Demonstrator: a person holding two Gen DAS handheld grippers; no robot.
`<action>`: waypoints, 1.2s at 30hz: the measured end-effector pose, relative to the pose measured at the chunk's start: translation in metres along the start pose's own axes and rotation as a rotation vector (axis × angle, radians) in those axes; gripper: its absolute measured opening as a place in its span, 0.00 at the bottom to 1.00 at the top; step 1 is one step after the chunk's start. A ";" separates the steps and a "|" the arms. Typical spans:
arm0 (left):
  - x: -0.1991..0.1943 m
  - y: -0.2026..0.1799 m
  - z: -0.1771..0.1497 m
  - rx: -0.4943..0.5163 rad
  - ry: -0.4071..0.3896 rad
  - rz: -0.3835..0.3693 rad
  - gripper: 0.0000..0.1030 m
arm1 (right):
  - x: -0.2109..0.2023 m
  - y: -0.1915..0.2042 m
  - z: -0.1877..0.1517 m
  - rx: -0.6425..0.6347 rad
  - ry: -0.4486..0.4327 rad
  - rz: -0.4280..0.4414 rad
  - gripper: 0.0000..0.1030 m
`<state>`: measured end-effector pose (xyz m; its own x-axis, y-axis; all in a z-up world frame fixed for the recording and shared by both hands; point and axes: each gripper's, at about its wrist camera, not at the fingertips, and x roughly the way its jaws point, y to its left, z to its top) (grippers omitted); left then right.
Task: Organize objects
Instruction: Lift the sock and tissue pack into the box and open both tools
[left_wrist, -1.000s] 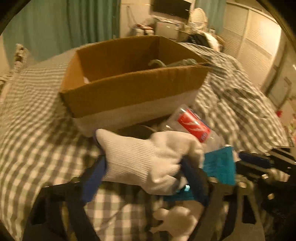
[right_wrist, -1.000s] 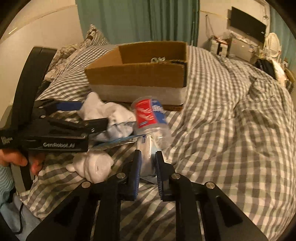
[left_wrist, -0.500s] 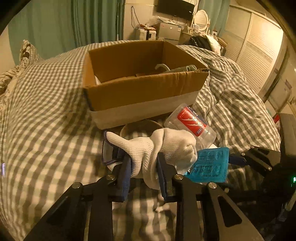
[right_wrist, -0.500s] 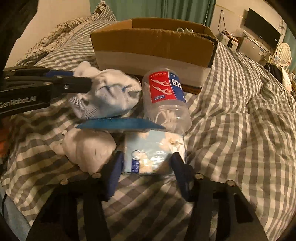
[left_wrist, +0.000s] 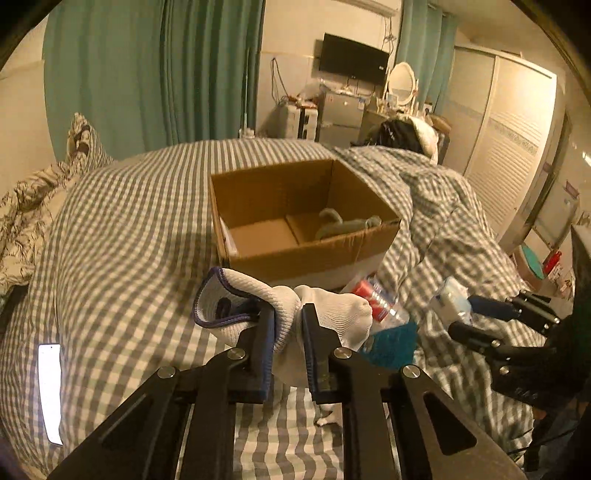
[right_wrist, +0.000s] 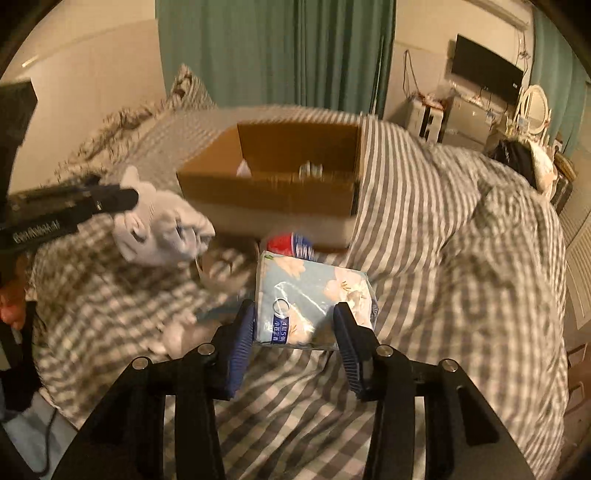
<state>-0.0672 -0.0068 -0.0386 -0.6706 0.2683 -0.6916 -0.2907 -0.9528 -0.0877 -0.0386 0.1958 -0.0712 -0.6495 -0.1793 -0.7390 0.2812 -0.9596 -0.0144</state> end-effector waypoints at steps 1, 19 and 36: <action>-0.001 -0.001 0.003 0.000 -0.006 0.000 0.13 | -0.004 -0.001 0.004 -0.004 -0.013 -0.003 0.41; 0.057 0.013 0.130 0.044 -0.079 0.056 0.07 | 0.039 -0.010 0.156 -0.079 -0.119 0.017 0.43; 0.073 0.029 0.129 0.011 -0.036 0.145 0.69 | 0.040 -0.036 0.160 -0.002 -0.135 -0.026 0.75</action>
<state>-0.2128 0.0033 0.0008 -0.7300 0.1333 -0.6703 -0.1964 -0.9803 0.0190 -0.1880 0.1878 0.0078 -0.7459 -0.1818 -0.6407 0.2639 -0.9640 -0.0336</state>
